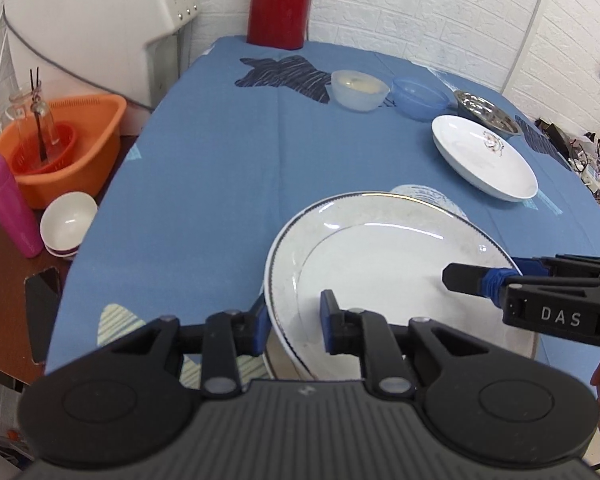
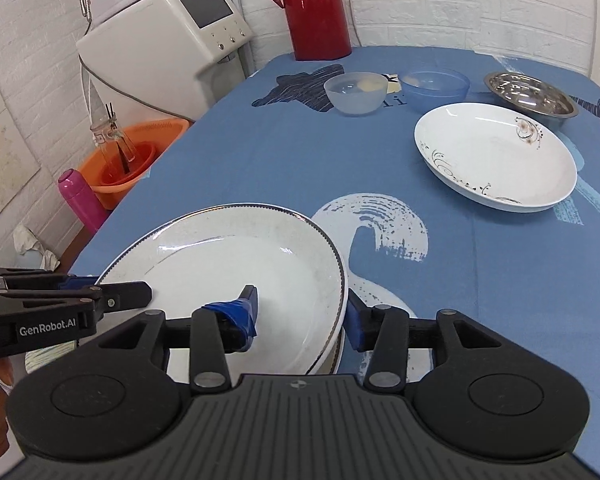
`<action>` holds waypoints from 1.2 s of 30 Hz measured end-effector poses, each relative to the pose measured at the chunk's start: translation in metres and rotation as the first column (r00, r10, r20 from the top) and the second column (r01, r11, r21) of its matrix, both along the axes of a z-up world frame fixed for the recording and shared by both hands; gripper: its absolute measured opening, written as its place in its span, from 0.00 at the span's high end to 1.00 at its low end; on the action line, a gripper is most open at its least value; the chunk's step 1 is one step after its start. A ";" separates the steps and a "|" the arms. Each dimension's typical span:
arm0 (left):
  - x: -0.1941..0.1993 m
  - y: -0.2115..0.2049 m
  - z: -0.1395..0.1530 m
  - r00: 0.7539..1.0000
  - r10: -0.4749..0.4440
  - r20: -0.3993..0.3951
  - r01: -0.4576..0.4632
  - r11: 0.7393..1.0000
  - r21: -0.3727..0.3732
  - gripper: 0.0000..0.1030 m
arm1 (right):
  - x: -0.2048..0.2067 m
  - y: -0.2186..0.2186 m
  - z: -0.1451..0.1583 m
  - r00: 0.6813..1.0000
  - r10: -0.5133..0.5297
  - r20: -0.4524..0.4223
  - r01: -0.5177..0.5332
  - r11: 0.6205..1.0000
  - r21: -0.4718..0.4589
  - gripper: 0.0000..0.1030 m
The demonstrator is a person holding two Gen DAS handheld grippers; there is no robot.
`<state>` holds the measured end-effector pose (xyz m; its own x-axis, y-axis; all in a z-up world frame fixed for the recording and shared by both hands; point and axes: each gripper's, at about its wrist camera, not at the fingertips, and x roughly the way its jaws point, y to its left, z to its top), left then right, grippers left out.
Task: Organize plates and bowls
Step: 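Carry the gold-rimmed plate with both tools and lower it onto the plain white plate, then open both tools and move them to the floral white plate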
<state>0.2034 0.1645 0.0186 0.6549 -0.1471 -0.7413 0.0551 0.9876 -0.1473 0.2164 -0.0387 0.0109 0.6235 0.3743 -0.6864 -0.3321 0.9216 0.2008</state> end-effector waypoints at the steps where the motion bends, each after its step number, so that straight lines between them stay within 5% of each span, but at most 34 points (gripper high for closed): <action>1: -0.003 0.000 -0.001 1.000 -0.002 0.005 0.002 1.000 -0.004 0.85 | -0.001 0.000 0.000 1.000 0.001 0.007 -0.001 1.000 -0.004 0.70; 11: -0.016 0.011 -0.013 0.999 -0.031 0.009 0.032 0.990 -0.135 0.81 | -0.003 0.001 -0.016 1.000 -0.002 0.003 0.002 1.000 -0.028 0.70; 17: -0.020 0.028 -0.005 0.998 -0.061 -0.006 0.057 0.968 -0.246 0.54 | 0.002 -0.002 -0.017 0.999 0.003 -0.036 -0.003 1.000 0.012 0.70; 21: -0.023 0.028 0.004 0.999 -0.040 0.000 0.039 0.986 -0.162 0.51 | 0.005 0.002 -0.015 0.999 0.010 -0.050 -0.010 1.000 -0.005 0.69; 31: -0.005 0.021 0.028 0.997 -0.063 0.039 0.068 0.988 -0.139 0.49 | -0.001 -0.030 0.029 0.999 0.003 0.050 -0.006 0.998 0.062 0.70; 36: 0.032 -0.014 0.045 0.991 -0.124 0.050 0.129 0.985 -0.115 0.47 | 0.023 -0.097 0.049 0.987 -0.144 0.068 0.140 0.989 0.053 0.69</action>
<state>0.2357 0.1504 0.0640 0.6559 -0.3152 -0.6859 0.1869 0.9482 -0.2569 0.2391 -0.1356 0.0596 0.7198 0.3097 -0.6213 -0.2136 0.9504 0.2263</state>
